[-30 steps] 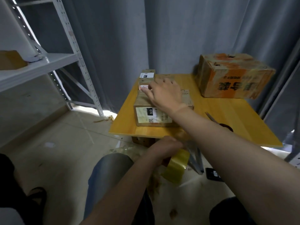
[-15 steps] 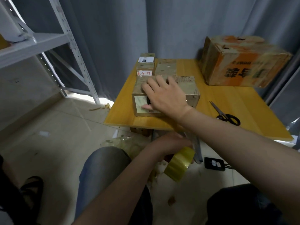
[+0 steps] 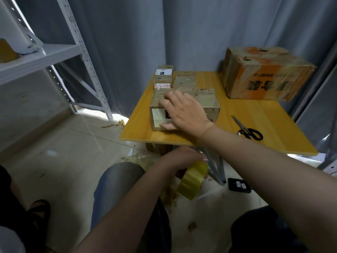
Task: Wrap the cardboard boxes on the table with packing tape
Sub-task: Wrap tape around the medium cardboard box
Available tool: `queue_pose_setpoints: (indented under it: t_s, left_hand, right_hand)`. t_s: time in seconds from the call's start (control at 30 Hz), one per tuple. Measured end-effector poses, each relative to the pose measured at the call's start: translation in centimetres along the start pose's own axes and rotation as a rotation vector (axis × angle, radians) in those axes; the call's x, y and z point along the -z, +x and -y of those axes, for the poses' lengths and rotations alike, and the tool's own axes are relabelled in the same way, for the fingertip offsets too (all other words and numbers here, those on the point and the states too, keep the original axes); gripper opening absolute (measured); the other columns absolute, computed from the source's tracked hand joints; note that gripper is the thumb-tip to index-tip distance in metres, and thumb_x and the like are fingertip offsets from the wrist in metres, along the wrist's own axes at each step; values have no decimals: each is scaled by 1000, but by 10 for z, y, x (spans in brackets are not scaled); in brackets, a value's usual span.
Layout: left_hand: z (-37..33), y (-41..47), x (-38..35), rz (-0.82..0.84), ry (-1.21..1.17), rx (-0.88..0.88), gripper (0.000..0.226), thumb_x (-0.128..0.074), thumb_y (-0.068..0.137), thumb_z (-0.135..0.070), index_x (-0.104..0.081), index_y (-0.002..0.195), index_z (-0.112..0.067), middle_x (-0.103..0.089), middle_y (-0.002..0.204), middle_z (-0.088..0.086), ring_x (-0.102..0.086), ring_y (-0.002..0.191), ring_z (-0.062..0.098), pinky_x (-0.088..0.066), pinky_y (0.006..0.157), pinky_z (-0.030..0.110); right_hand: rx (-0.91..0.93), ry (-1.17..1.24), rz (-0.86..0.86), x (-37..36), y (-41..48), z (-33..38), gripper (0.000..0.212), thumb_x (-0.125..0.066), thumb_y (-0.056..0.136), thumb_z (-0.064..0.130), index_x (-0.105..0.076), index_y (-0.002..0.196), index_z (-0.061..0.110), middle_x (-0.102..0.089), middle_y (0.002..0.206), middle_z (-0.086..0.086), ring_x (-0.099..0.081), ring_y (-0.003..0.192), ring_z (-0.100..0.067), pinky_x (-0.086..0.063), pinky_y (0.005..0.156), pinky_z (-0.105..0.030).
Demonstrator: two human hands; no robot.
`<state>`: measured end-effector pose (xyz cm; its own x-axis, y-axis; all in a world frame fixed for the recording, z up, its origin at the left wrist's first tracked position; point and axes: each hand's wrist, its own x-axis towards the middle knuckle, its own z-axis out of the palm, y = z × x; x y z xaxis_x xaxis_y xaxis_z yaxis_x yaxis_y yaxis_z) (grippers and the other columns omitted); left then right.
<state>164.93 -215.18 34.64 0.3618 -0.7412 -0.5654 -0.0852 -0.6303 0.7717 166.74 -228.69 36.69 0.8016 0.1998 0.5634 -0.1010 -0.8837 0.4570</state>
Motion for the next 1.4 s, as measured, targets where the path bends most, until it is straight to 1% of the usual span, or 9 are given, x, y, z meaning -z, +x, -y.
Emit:
queue_pose_setpoints:
  t_s: [0.1,0.2,0.47,0.6,0.67,0.8,1.0,1.3,1.4]
  left_hand:
    - [2,-10,4,-5,-104,-14,30,-65,100,-30,-72,120,-8,-80,95,13,-78,79,23,-63,72,32]
    - [2,-22,11,-68,-84,-57,26,-67,98,-34,-77,112,-15,-78,93,11,-74,79,25,-54,68,31]
    - [-4,-42,12,-199,-203,-221,19,-70,99,-25,-73,118,-25,-78,108,16,-74,100,35,-50,69,36]
    - [-8,-50,22,-383,-310,-428,19,-64,103,-19,-72,114,-32,-76,116,12,-72,108,41,-56,73,45]
    - [-13,-56,28,-384,-341,-486,21,-61,104,-19,-68,121,-30,-80,104,8,-76,100,34,-58,67,39]
    - [-24,-62,34,-410,-309,-509,18,-63,103,-22,-70,118,-30,-82,96,2,-77,85,21,-51,54,24]
    - [-23,-56,34,-332,-317,-452,18,-60,105,-22,-69,120,-25,-82,95,4,-77,82,18,-48,51,23]
    - [-15,-29,18,-286,-502,-298,37,-64,103,-27,-48,138,-25,-79,110,8,-79,87,19,-55,52,27]
    - [-14,-21,15,-365,-360,-308,27,-64,102,-36,-63,129,-30,-77,109,5,-77,90,22,-58,59,30]
  right_hand:
    - [-233,498,-57,17,6,0,50,-64,96,48,-55,126,8,-54,120,-9,-52,104,-22,-47,80,-33]
    - [-486,872,-133,36,8,-9,24,-63,101,27,-51,120,19,-51,111,7,-51,99,-8,-46,85,-22]
    - [-828,1037,-149,69,-20,-48,14,-61,102,17,-55,114,21,-57,95,6,-54,76,-6,-47,73,-29]
    - [-767,1270,-261,84,-47,-51,21,-71,97,20,-64,117,21,-65,96,-4,-62,75,-11,-53,66,-27]
    - [-704,1346,-84,88,-54,-47,31,-76,92,36,-68,121,30,-70,107,2,-69,86,-14,-56,68,-24]
    - [-602,1327,245,87,-51,-43,38,-85,84,38,-74,120,29,-74,111,13,-69,103,-3,-55,83,-22]
    - [-598,1258,184,85,-49,-44,4,-82,87,23,-82,91,23,-79,92,6,-72,93,-13,-58,88,-37]
    - [-666,1134,185,72,-59,-40,3,-84,86,20,-82,84,19,-76,88,6,-70,86,-10,-56,83,-32]
    - [-668,1142,145,72,-60,-42,3,-84,85,16,-83,85,13,-76,88,5,-71,86,-10,-56,82,-27]
